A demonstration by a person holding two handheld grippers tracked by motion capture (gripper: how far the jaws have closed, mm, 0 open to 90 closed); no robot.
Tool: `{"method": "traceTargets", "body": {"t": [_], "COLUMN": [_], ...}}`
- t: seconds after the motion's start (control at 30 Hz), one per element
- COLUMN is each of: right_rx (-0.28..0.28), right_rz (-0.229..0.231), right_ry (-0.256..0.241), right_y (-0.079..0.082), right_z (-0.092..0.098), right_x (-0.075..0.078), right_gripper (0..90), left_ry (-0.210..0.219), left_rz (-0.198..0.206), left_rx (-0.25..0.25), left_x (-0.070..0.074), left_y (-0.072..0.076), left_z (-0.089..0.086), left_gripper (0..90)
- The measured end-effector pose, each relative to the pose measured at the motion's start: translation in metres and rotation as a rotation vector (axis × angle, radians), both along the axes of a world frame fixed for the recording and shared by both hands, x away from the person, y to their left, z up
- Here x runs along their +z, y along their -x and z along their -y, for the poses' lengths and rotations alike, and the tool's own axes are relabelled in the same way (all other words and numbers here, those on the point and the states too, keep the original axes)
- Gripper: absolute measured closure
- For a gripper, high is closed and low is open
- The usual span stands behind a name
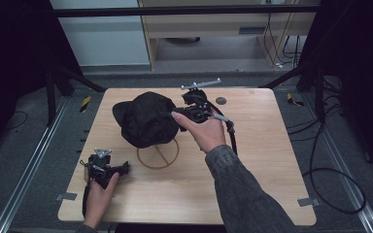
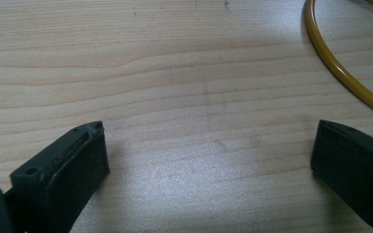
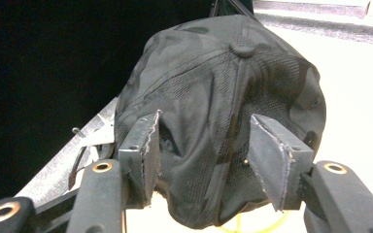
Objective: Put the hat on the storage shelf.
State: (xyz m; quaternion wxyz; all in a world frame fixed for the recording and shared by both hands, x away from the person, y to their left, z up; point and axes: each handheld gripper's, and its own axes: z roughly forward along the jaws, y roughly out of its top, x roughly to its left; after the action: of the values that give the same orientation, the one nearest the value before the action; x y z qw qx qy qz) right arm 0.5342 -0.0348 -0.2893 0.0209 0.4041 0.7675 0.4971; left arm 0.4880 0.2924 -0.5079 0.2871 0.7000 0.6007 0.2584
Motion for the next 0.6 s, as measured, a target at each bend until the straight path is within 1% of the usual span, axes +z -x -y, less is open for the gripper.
{"method": "traceTargets", "body": {"t": [0.3,0.43,0.6], "right_rx": [-0.004,-0.007,-0.020], "right_rz": [0.016,0.032,0.038], "right_ry": [0.022,0.022,0.011], "right_y": [0.008,0.011,0.014], "right_z": [0.003,0.005,0.010], "right_x": [0.003,0.005,0.009], "right_gripper": [39.7,37.3,34.6], "left_ry": [0.000,0.000,0.001], "left_rz": [0.000,0.001,0.002], "left_rx": [-0.001,0.000,0.000], "left_x": [0.000,0.000,0.000], "left_y": [0.000,0.000,0.000], "left_z": [0.000,0.000,0.000], "left_gripper": [0.0,0.0,0.0]}}
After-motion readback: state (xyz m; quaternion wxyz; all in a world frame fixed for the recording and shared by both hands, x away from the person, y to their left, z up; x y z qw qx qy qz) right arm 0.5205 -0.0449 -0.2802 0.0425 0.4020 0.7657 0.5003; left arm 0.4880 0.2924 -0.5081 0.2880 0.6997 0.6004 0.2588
